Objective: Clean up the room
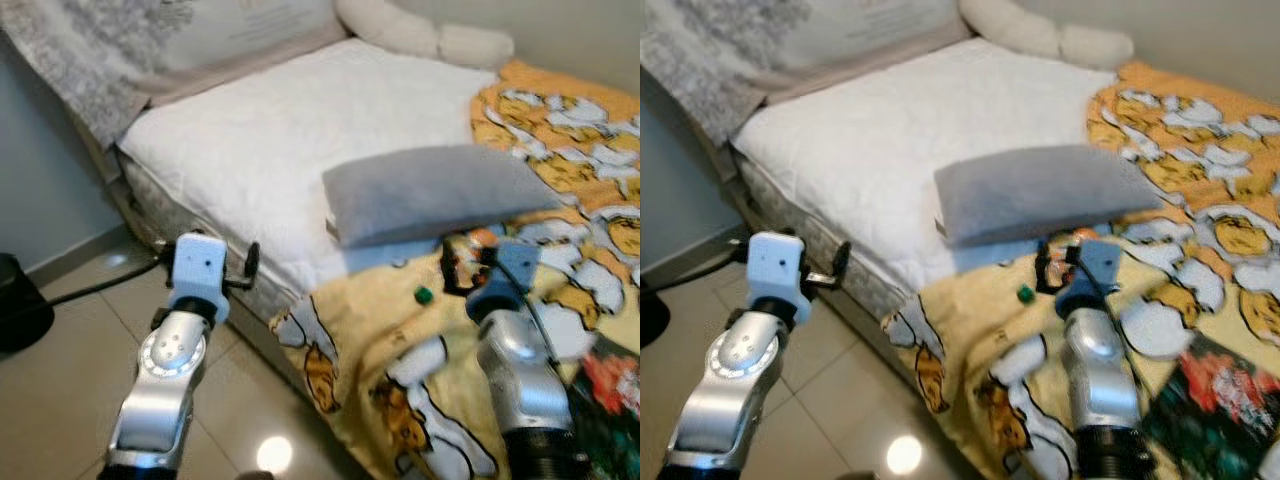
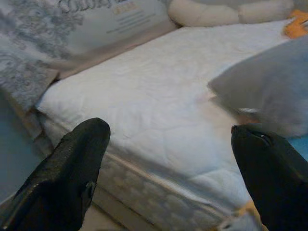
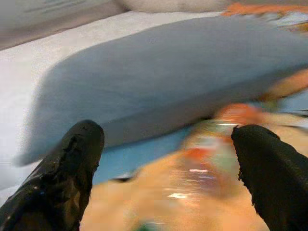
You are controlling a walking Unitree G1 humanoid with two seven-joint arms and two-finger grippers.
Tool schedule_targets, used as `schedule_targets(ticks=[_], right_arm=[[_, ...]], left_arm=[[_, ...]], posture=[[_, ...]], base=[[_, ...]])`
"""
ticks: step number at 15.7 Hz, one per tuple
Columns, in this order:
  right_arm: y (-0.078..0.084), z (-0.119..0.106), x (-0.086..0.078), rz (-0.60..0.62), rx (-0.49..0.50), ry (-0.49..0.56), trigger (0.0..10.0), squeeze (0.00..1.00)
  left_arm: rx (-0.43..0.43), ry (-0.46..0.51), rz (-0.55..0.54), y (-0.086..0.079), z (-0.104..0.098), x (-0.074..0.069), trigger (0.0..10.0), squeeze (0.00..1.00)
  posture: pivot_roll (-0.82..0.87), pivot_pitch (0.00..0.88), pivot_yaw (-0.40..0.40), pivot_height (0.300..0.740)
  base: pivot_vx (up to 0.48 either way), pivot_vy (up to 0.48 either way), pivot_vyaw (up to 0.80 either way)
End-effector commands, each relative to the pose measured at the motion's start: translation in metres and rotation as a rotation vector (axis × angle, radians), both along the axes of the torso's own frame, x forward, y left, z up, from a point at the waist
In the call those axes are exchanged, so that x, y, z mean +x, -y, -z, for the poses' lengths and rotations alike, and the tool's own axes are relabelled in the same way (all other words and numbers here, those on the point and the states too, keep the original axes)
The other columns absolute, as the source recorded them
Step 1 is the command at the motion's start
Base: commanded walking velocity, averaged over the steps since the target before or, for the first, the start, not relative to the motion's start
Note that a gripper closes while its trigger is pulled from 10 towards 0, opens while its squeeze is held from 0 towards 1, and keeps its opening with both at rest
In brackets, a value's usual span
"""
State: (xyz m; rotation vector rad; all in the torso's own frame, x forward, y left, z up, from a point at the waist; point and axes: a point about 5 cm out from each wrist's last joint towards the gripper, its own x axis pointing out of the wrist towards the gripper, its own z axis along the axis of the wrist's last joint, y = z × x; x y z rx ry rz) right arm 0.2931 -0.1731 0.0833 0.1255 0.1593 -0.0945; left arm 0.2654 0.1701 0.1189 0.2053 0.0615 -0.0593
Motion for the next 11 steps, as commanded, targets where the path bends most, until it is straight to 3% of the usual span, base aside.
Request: schedule_targets(ticks=[1,11], right_arm=[[0.0025,-0.0028,0.0019,0.01,-0.006,0.002,10.0,0.0],[0.0071,-0.0079,0.0083,0.027,-0.017,-0.003,10.0,0.0]], left_arm=[[-0.001,-0.002,0.004,0.0013,0.0004,0.0016,10.0,1.0],[0.003,-0.003,0.02,0.0039,0.0002,0.0038,10.0,1.0]], posture=[[0.07,0.015,0.017,0.74],[0.07,0.011,0.009,0.74]], base=[[0.285,0.0,0.0],[0.288,0.0,0.0]])
